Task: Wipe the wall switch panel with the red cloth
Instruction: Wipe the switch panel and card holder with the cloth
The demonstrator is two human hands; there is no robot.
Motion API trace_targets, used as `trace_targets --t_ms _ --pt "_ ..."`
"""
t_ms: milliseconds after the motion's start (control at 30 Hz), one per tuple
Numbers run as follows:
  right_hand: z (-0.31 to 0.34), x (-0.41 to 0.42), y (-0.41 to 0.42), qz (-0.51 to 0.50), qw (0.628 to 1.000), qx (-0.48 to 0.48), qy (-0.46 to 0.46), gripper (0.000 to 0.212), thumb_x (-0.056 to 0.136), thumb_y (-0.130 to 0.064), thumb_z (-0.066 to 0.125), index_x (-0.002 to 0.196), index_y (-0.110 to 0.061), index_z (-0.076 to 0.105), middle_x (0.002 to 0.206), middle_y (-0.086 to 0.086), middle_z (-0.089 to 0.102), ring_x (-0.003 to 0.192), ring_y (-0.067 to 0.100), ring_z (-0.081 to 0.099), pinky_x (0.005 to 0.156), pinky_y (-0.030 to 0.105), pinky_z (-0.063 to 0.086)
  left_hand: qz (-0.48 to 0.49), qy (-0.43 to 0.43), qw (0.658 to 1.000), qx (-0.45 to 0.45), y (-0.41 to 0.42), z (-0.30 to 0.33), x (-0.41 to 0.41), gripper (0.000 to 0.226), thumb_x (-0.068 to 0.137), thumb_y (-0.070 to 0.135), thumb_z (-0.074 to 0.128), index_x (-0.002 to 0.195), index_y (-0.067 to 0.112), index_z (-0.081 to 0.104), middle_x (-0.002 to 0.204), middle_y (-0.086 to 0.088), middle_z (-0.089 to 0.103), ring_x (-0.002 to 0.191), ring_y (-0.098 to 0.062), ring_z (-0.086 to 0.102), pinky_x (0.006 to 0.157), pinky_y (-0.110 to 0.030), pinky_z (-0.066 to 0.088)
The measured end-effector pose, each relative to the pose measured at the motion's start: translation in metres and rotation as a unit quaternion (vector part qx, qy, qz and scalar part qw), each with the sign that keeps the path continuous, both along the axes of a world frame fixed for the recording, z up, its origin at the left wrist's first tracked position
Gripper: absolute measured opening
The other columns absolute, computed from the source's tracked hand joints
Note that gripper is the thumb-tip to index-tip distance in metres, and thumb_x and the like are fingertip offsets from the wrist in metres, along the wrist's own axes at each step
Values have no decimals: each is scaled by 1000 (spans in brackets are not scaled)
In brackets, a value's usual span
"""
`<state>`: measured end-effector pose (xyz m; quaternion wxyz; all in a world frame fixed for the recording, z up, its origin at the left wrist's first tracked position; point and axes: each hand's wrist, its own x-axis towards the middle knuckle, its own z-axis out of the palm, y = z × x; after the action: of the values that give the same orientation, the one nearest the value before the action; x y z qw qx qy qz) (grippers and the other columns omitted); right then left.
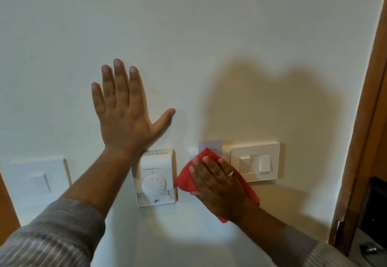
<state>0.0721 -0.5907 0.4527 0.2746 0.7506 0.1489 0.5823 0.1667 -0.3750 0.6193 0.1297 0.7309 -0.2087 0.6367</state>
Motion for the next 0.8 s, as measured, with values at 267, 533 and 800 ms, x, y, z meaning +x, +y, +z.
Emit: trace_targets --t_ms 267,533,800 --pt "0 -21 -30 -19 1000 0 19 78 102 -49 42 156 -5 8 165 15 -1 152 32 6 124 45 10 2 8 1000 3 1 1 -2 110 88 83 37 161 3 13 167 -28 13 155 -48 13 124 -63 10" --pt "-1 -16 -21 -9 994 -87 71 67 102 -45 44 154 -10 20 163 9 10 152 30 7 123 45 7 -3 -1 1000 5 2 1 -2 110 89 82 38 160 1 15 166 -30 15 154 -49 15 123 -63 9" --pt "-10 -30 -5 61 984 149 75 62 105 -42 29 156 -8 17 165 9 9 151 30 14 123 45 14 -6 -8 1000 3 1 -1 1 110 88 82 39 160 2 14 167 -29 16 154 -49 15 123 -62 9"
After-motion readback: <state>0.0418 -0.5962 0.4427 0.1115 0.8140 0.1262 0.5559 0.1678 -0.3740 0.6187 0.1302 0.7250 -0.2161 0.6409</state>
